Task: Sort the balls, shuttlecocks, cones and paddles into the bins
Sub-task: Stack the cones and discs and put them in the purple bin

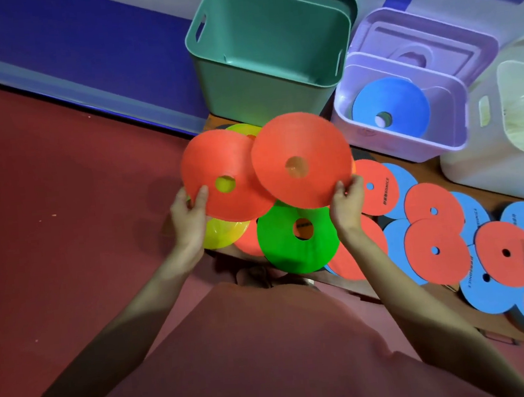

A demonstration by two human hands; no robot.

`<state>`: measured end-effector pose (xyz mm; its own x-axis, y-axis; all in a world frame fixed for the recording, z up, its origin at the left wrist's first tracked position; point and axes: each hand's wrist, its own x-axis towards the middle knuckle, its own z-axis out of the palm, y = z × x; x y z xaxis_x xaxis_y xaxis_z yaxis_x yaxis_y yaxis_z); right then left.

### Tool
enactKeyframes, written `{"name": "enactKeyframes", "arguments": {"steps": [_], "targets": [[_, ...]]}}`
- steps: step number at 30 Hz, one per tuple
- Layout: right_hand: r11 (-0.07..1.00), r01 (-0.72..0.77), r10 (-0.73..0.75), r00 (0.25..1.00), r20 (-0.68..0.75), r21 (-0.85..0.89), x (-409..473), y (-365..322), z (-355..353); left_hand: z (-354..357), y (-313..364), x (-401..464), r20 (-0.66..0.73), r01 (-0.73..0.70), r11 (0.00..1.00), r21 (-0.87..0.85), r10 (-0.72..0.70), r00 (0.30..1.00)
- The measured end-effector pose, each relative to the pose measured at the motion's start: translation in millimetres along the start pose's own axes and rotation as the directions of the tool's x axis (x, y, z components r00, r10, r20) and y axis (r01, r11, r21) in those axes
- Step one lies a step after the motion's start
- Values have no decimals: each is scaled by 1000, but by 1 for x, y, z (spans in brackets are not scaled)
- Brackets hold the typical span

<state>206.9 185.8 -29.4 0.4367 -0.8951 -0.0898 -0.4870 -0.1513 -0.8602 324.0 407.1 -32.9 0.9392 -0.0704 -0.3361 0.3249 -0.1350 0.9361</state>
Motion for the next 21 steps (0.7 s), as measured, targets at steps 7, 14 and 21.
{"name": "enactKeyframes", "arguments": {"steps": [7,14,21], "targets": [[957,277,-254,945,207,-86,-22,0,13,21,5,-17,255,92,993,-80,-69,965],[930,335,-299,929,217,-152,-19,6,10,23,-5,-13,228,90,995,-34,-80,970],[908,263,-121,910,396,-326,-26,38,6,17,-18,-2,101,-16,998,54,11,995]]}}
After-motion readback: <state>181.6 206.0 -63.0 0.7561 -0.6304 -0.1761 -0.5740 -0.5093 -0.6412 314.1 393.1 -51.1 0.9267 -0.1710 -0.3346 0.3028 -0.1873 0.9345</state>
